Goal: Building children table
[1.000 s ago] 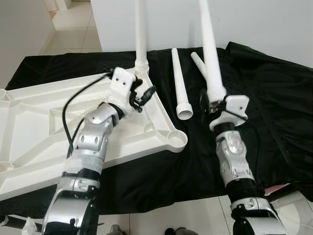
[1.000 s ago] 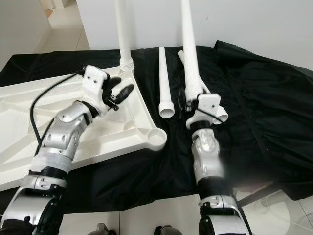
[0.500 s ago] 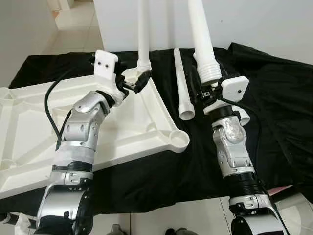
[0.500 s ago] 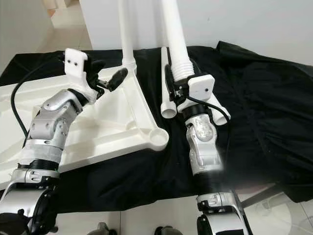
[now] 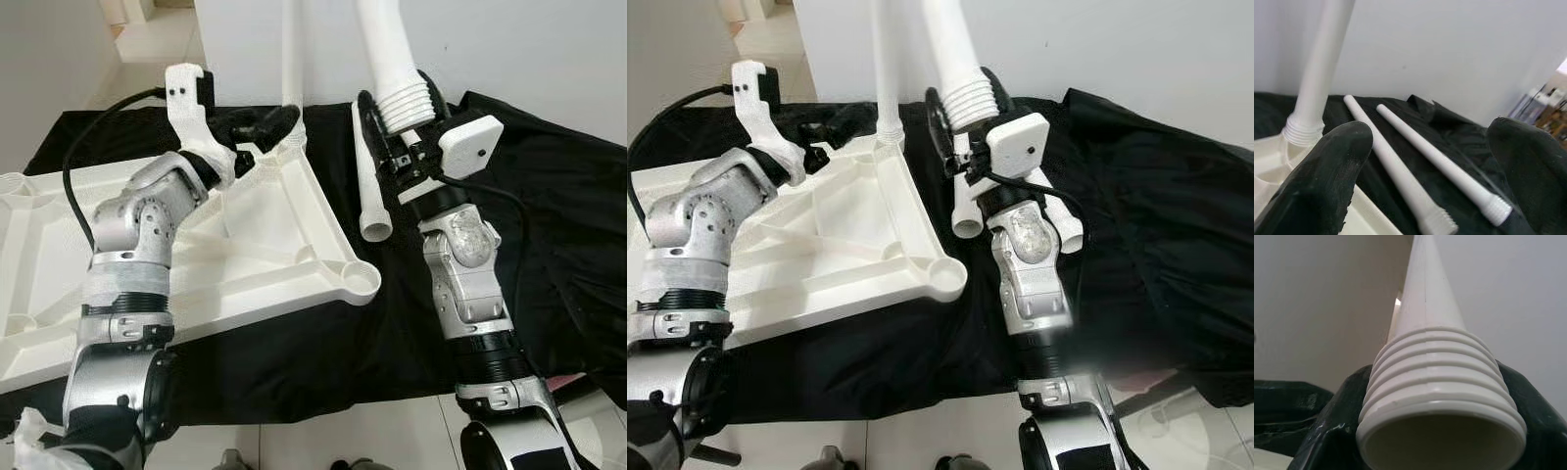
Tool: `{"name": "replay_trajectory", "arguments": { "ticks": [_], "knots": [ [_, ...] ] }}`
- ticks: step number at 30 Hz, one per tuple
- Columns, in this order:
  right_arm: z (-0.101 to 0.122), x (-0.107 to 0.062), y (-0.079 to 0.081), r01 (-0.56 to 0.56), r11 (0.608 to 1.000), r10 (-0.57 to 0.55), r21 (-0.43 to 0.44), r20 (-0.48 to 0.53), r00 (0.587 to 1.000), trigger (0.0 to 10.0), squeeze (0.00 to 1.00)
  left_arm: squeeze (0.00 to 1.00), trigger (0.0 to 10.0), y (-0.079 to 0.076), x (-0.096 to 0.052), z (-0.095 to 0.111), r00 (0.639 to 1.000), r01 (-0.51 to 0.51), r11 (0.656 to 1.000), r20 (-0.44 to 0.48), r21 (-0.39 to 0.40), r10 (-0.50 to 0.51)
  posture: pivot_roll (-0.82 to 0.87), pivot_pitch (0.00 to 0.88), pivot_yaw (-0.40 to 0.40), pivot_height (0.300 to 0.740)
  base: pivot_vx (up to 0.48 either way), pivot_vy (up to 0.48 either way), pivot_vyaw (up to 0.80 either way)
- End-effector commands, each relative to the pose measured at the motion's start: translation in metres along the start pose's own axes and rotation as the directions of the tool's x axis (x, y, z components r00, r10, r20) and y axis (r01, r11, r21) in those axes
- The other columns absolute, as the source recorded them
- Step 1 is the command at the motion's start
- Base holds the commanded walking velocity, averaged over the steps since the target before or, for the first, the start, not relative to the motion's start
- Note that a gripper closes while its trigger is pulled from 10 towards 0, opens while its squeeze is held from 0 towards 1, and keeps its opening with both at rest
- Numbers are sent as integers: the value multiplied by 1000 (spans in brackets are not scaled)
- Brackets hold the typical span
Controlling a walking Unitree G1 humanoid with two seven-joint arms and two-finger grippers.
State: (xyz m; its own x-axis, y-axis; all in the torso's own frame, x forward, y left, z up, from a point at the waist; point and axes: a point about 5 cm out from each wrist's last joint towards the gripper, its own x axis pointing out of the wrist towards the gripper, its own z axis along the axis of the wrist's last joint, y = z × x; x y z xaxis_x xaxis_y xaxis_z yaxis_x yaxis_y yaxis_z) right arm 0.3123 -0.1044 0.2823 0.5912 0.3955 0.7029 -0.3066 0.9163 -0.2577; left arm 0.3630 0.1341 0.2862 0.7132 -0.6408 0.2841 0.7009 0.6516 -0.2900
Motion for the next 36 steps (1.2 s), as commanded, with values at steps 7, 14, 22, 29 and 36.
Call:
{"name": "replay_trajectory", "arguments": {
  "ticks": [7,14,22,29,36],
  "knots": [
    [-9,-20,12,-115,993,115,5,-84,990,10000,0,0,10000,-11,-6,19,969,245,952,45,-184,-241,-59,0,-10,740,0,0,0],
    [-20,-36,18,-156,987,158,25,-158,975,10000,0,0,10000,-15,-10,22,947,322,905,84,-278,-311,-66,7,-8,740,0,0,0],
    [-25,-44,27,-196,980,198,32,-191,961,10000,0,0,10000,-18,-9,16,941,335,890,65,-310,-332,-70,12,-5,740,0,0,0],
    [-28,-52,39,-269,962,273,46,-218,937,10000,0,0,10000,-22,0,7,943,319,880,27,-353,-332,-81,33,-1,740,0,0,0],
    [-27,-63,42,-270,961,275,52,-225,935,10000,0,0,10000,-20,5,0,949,292,897,-15,-333,-314,-90,34,8,740,0,0,0]
  ]
}}
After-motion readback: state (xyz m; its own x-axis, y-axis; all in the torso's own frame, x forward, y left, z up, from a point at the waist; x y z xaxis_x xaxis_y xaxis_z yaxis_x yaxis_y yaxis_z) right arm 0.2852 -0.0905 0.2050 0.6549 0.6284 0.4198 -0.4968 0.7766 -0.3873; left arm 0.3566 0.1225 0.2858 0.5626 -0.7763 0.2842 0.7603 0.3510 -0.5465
